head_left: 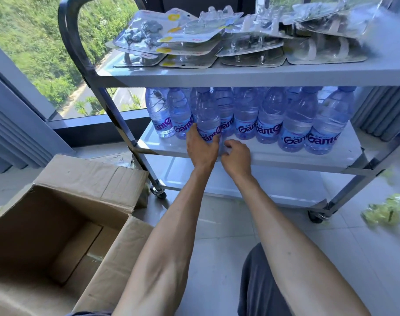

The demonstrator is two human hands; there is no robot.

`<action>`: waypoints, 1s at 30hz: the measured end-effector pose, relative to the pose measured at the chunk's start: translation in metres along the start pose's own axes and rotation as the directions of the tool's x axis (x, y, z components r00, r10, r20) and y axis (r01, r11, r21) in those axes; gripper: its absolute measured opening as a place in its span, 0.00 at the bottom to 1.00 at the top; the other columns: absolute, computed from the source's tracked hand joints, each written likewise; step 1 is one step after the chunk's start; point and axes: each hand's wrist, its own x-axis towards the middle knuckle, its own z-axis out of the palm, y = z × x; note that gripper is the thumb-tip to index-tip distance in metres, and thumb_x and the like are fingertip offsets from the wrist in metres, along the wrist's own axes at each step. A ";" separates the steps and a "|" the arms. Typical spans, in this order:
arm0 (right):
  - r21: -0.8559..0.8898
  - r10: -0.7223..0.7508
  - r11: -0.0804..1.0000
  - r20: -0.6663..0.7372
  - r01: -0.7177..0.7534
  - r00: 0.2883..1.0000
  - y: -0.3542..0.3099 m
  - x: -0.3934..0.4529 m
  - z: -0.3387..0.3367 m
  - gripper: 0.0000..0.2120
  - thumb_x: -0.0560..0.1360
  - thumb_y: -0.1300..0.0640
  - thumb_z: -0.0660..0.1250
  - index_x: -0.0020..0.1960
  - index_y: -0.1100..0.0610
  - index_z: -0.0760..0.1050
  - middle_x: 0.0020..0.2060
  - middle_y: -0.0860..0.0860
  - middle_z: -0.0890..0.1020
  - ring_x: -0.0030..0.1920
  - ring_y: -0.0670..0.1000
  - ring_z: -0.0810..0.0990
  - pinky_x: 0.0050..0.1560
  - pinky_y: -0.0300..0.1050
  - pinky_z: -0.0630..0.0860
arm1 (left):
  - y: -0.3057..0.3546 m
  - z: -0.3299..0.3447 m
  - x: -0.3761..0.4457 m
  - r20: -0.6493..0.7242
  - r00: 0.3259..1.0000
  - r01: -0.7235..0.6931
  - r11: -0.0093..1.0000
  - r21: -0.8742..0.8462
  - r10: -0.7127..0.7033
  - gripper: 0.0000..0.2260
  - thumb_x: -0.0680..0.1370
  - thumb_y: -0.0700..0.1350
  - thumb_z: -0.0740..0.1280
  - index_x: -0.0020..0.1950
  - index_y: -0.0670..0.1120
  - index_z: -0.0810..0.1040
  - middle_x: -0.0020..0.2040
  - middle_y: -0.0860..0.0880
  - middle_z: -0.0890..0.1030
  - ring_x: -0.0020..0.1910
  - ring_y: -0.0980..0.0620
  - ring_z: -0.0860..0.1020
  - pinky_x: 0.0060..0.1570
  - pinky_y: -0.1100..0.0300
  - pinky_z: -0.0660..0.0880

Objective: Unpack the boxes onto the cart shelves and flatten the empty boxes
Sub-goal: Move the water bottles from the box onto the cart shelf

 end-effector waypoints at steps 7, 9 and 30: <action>-0.170 0.052 0.983 -0.132 -0.075 0.990 -0.014 -0.003 0.011 0.09 0.72 0.62 0.67 0.51 0.62 0.82 0.50 0.58 0.79 0.55 0.58 0.74 0.60 0.48 0.70 | -0.007 0.003 0.013 0.060 0.995 0.089 0.988 -0.129 -0.081 0.29 0.73 0.39 0.73 0.73 0.39 0.68 0.67 0.43 0.76 0.67 0.44 0.74 0.66 0.48 0.71; -0.209 0.073 0.973 -0.143 -0.102 0.987 -0.019 -0.001 0.009 0.10 0.72 0.60 0.67 0.49 0.63 0.82 0.49 0.59 0.80 0.54 0.58 0.75 0.60 0.50 0.71 | -0.007 0.004 0.012 0.050 0.994 0.108 0.980 -0.166 -0.101 0.29 0.73 0.36 0.71 0.73 0.41 0.68 0.66 0.45 0.77 0.65 0.46 0.75 0.65 0.51 0.72; -0.308 0.071 0.949 0.004 -0.066 0.998 -0.019 0.010 -0.010 0.15 0.75 0.61 0.67 0.61 0.61 0.76 0.60 0.57 0.77 0.62 0.59 0.75 0.62 0.50 0.74 | -0.013 0.007 0.006 -0.034 0.995 0.096 0.995 -0.037 -0.098 0.22 0.73 0.53 0.75 0.62 0.43 0.77 0.56 0.43 0.79 0.56 0.45 0.78 0.58 0.52 0.74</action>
